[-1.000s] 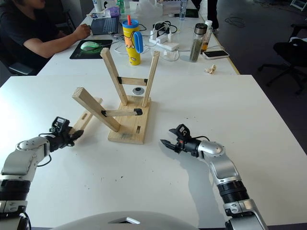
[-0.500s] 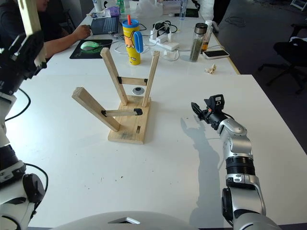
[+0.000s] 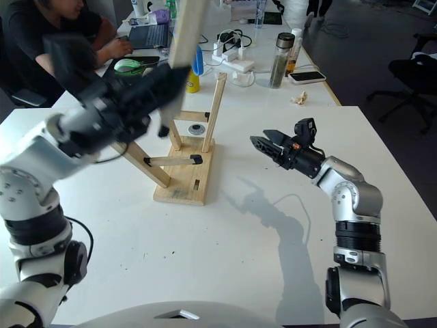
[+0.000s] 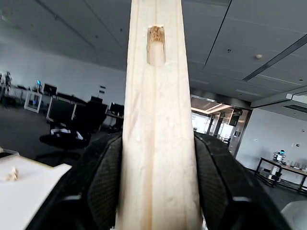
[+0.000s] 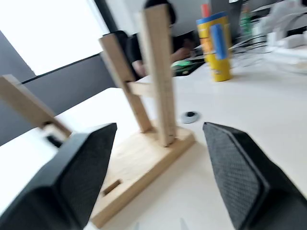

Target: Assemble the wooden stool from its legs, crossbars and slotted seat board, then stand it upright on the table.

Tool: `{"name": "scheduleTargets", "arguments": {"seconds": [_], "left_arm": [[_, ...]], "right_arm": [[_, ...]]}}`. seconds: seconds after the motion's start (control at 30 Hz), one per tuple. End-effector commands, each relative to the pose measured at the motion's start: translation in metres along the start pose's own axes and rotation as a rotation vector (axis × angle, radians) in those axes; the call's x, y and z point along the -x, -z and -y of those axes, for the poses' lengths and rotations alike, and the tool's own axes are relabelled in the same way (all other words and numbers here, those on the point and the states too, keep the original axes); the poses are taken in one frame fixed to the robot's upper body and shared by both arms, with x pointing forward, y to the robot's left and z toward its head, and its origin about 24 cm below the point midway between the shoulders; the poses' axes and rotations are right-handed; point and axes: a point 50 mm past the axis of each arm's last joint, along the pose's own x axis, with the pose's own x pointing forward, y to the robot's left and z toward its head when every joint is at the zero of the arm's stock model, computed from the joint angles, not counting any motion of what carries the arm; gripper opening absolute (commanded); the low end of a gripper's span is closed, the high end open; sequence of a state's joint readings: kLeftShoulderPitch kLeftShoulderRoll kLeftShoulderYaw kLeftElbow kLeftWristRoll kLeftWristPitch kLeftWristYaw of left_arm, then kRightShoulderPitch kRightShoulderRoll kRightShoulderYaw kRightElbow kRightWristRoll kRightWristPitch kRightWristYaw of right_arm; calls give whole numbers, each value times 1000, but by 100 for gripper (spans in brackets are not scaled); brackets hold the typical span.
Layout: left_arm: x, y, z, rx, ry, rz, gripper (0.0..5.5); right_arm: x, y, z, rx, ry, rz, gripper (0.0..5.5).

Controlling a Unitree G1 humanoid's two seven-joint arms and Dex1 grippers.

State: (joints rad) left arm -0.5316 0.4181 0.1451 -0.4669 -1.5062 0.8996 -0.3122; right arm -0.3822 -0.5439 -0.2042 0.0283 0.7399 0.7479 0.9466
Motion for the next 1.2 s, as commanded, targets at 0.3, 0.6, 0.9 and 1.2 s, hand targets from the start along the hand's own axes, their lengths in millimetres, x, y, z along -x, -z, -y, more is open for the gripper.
{"name": "scheduleTargets", "arguments": {"seconds": [0.3,0.6,0.9,1.2], "left_arm": [[35,68,-17,195,15,-307,206],[44,87,-17,195,42,-444,206],[44,85,-18,198,62,-457,206],[47,89,-16,212,49,-463,206]], "right_arm": [[33,-53,-41,-269,-439,-12,490],[24,-49,-48,-308,-479,-10,490],[24,-34,-53,-324,-506,-94,421],[27,-34,-51,-319,-487,-66,272]]}}
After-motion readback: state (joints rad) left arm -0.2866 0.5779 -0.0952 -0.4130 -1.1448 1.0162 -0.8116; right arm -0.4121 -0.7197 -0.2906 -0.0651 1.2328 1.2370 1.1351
